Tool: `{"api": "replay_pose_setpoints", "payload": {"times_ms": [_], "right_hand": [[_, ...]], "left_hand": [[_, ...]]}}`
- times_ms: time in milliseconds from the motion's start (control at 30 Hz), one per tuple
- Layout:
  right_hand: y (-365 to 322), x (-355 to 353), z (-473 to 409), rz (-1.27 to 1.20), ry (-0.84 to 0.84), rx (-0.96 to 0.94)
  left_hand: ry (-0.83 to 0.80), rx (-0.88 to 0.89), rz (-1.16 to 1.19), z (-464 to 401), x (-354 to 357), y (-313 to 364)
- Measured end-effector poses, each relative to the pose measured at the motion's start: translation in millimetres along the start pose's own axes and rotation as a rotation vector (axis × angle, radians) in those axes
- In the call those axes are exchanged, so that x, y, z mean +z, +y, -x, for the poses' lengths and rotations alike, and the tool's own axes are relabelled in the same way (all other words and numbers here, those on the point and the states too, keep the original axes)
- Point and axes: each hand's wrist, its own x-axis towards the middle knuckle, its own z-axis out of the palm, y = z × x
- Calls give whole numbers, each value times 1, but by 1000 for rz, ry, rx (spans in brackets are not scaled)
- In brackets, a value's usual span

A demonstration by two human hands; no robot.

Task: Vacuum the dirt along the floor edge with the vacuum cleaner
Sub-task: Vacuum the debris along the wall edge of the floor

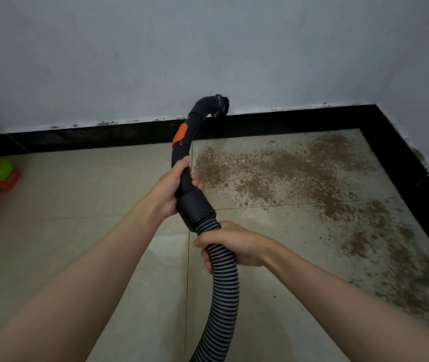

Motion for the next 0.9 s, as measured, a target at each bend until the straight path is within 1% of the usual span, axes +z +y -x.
{"api": "replay_pose_setpoints", "payload": {"times_ms": [133,233,300,433,567,700,900], "right_hand": [[8,4,-8,-49,113,-56],[12,4,-19,-101,235,-93],[13,4,-27,-64,285,-90],[19,9,-49,52,339,-105],[22,12,-73,128,441,-136],[22,7,-87,174,469,-176],[25,-6,-94,131,470,-189]], "left_hand": [[147,30,-81,-9,-2,-4],[207,36,-178,-18,-12,-11],[218,10,-218,-23,-21,-18],[220,-45,-207,-34,-33,-25],[239,-80,-125,-46,-42,-25],[267,-71,-108,-55,-49,-25],[319,6,-251,-69,-44,-15]]}}
